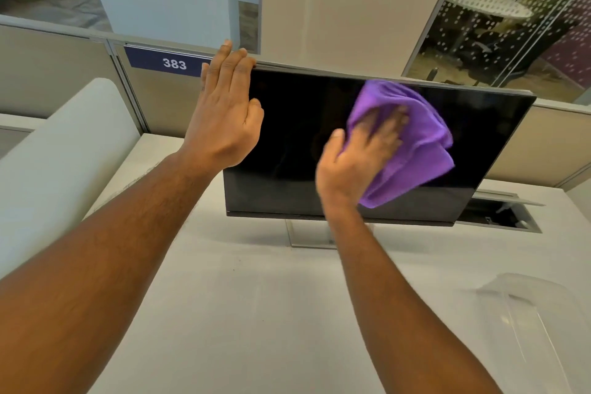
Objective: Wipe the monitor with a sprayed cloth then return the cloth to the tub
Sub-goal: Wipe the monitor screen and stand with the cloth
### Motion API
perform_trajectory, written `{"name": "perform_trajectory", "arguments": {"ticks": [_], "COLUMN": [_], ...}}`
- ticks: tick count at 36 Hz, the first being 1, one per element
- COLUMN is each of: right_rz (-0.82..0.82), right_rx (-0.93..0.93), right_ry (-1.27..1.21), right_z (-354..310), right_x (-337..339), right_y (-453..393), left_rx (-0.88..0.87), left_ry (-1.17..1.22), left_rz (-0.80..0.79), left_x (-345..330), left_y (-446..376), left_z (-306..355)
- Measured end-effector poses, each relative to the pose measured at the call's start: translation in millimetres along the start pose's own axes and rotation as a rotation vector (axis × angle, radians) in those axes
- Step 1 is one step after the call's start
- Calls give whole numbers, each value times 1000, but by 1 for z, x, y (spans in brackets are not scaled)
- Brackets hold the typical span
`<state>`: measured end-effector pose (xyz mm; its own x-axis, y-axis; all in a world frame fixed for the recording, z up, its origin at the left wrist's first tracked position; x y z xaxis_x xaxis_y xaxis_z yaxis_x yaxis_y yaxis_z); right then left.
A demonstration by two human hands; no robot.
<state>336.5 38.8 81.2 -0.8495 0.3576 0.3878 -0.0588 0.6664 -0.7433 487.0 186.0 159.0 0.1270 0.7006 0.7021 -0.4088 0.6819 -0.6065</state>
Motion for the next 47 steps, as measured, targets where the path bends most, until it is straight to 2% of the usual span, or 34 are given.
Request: {"name": "perform_trajectory", "arguments": {"ticks": [3, 6, 9, 10, 12, 13, 14, 15, 17, 18, 19, 21, 22, 24, 27, 29, 32, 35, 42, 44, 47], "right_rz": [-160, -439, -746, -798, -931, -1001, -1045, -924, -855, -729, -684, -733, -734, -570, -284, -113, 31, 104, 194, 183, 94], "right_rx": [322, 632, 1048, 1185, 1304, 1309, 1233, 1228, 1098, 1059, 1007, 767, 584, 408, 313, 64, -394, -633, -946, -907, -628], "right_ry": [-8, -1, 184, 266, 418, 400, 351, 371, 454, 373, 314, 174, 110, 74, 228, 271, 109, -29, -140, -126, -106], "right_z": [-23, -28, -21, -13, 4, 8, 11, 12, 15, 21, 28, 34, 40, 53, 88, 114, 147, 164, 161, 143, 107], "right_x": [-17, -31, -36, -36, -37, -36, -35, -31, -26, -23, -20, -7, -3, 6, 25, 36, 52, 58, 51, 47, 32], "right_y": [34, 71, 116, 128, 140, 140, 138, 131, 119, 111, 102, 78, 62, 33, -6, -27, -31, -14, 1, -2, 15], "left_rx": [4, -7, 3, -1, -8, -10, -10, -11, -13, -15, -16, -18, -16, -8, -5, -9, -8, -1, 10, 14, 20], "left_ry": [-8, 1, -2, -4, -4, -4, -4, -6, -5, -2, 0, -2, -3, -3, 3, 0, -4, -11, -23, -17, -12], "left_rz": [8, 8, 8, 9, 10, 10, 9, 8, 4, 4, 7, 13, 13, 9, 6, 4, 4, 1, -13, -11, 0], "left_x": [-1, -3, -2, -3, -3, -3, -2, -2, -2, -2, -1, -2, -2, -3, -4, -4, -4, -3, -2, -2, -4], "left_y": [-2, -3, 0, 0, 1, 1, 1, 1, 1, 0, 0, 0, 0, 0, -1, -2, -2, -1, 1, 0, -1], "left_z": [-1, 1, -1, -1, -1, -1, -2, -2, -2, -2, -2, -4, -4, -4, -5, -5, -4, -3, -2, -1, -1]}}
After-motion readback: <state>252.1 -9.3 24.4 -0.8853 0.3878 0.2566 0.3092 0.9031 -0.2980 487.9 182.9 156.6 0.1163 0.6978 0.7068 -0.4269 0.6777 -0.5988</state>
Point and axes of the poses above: each hand's wrist, its own y-axis away from the middle knuckle, its own x-axis out of the back of the hand, z = x × y, the point moved 2 cm from there along -y, towards the middle knuckle, and after that the axes turned 4 degrees about -x, right-handed, at the moved point
